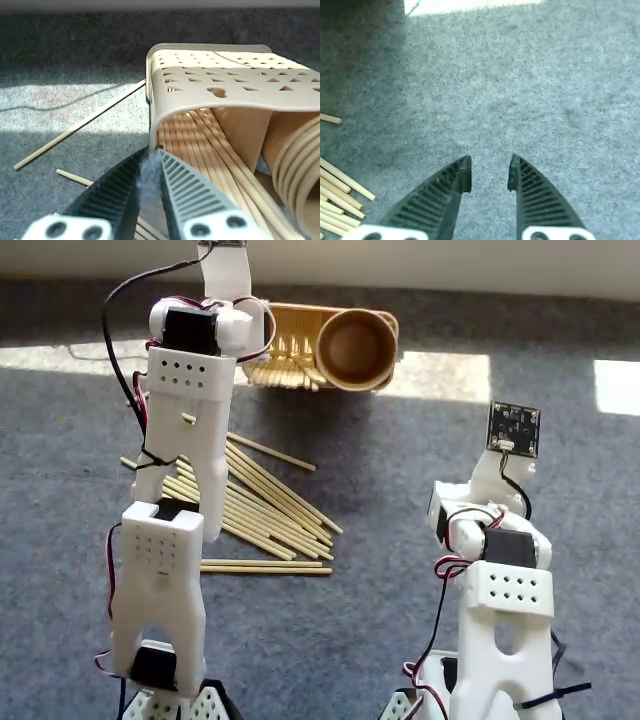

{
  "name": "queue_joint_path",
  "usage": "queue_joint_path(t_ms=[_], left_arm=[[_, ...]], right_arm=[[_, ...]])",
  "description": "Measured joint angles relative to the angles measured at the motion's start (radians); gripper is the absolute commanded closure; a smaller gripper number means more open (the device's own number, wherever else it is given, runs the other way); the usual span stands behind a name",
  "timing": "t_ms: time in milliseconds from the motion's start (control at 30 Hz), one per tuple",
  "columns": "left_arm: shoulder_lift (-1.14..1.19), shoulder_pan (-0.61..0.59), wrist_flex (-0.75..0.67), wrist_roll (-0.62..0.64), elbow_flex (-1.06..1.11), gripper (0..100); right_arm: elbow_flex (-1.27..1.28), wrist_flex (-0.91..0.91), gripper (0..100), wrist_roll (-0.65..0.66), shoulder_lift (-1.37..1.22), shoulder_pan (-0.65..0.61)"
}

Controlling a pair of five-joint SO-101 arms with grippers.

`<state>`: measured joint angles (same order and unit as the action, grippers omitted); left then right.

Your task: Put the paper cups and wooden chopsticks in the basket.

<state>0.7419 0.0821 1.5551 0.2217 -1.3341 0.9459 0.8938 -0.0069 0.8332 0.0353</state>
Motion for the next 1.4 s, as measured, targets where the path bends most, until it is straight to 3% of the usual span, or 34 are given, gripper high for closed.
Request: queue_joint_path(t_ms=[100,300,533,900,1067,1400], left_arm=[[0.031,0.0,-0.078,0.0,0.003,98],[0.124,-0.002,-0.209,0.002,0.009,82],[0.161,0.0,-0.233,0.0,0.012,84],[0.161,0.0,-0.236,0.0,0.02,100],[0.16,0.012,-0.236,0.0,0.055,99],[0.161,0.012,0.052,0.0,-0.029,99]], right_arm=[[0.0,0.0,86.4,0.0,0.0,0.0],[0.0,0.0,86.4,0.0,0.0,0.0],[0.0,0.0,86.4,0.0,0.0,0.0],[0.0,0.0,86.4,0.0,0.0,0.0],[0.0,0.0,86.4,0.0,0.0,0.0],[0.0,0.0,86.4,0.0,0.0,0.0]])
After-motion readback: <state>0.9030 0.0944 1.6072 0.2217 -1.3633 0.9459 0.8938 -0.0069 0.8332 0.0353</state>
